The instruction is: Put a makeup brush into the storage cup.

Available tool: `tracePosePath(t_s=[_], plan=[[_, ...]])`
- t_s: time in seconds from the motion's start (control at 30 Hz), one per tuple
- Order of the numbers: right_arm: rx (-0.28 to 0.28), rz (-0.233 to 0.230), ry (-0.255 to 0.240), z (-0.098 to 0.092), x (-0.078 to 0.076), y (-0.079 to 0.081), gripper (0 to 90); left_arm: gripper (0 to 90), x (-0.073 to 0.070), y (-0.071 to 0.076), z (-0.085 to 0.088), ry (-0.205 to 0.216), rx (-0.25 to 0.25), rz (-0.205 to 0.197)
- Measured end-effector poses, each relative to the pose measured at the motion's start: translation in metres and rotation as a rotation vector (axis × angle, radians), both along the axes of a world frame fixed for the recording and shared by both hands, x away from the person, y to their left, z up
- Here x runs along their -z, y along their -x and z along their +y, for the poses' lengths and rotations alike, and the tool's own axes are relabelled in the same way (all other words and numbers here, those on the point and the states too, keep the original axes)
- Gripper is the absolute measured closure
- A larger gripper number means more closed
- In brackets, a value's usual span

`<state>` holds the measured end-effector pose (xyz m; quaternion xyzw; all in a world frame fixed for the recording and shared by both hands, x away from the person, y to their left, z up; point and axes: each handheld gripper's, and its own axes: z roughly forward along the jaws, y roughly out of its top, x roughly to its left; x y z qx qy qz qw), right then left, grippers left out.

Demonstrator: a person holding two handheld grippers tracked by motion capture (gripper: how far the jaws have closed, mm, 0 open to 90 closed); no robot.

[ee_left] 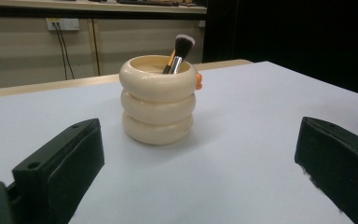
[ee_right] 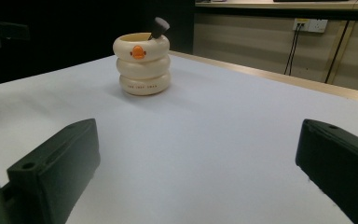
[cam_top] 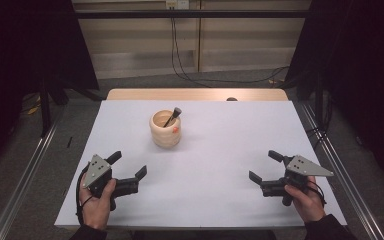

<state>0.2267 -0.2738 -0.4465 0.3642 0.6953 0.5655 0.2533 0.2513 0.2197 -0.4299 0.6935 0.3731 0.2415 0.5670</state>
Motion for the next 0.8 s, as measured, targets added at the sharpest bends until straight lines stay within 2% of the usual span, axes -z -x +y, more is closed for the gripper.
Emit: tracePosePath(t_s=[0.07,0.13,0.2,0.23,0.27,0.3,0.33,0.4,0.43,0.57,0.7,0.73,0.8], plan=[[0.007,0.002,-0.001,0.0,0.0,0.0,0.0,1.2,0.0,0.003,0.001,-0.014,-0.01,-0.004],[0.006,-0.001,-0.001,-0.001,0.0,0.0,0.0,1.2,0.001,0.005,0.002,-0.009,-0.001,-0.003],[0.007,0.001,0.001,0.0,0.0,0.0,0.0,1.0,0.003,0.007,0.003,-0.006,-0.017,0.002],[0.005,-0.003,0.005,0.001,0.0,0.0,0.0,1.0,0.003,0.008,0.004,-0.012,-0.031,-0.01],[0.0,0.006,0.007,0.002,0.0,0.0,0.0,0.8,0.003,0.009,0.005,-0.021,-0.033,-0.003],[-0.006,-0.002,0.011,0.002,0.001,0.0,0.0,1.2,0.003,0.01,0.006,-0.021,-0.044,-0.005],[-0.005,-0.003,0.01,0.002,0.0,0.0,0.0,1.3,0.003,0.012,0.007,0.0,-0.049,-0.013],[-0.004,-0.002,0.006,0.002,0.0,0.0,0.0,1.0,0.004,0.014,0.009,-0.003,-0.022,-0.008],[-0.004,-0.003,0.009,0.001,0.001,0.0,0.0,1.0,0.005,0.014,0.008,0.002,-0.032,-0.008],[-0.003,-0.006,0.014,0.001,0.001,0.001,0.0,0.8,0.003,0.015,0.009,-0.006,-0.012,-0.023],[0.006,-0.004,0.01,0.001,0.001,0.001,0.0,0.9,0.005,0.014,0.008,0.016,0.004,-0.009],[0.003,-0.005,0.013,0.001,0.001,0.001,0.0,1.0,0.005,0.014,0.008,0.004,-0.001,-0.012],[0.004,-0.009,0.015,0.0,0.0,0.001,0.0,1.0,0.005,0.014,0.008,0.01,0.005,-0.013]])
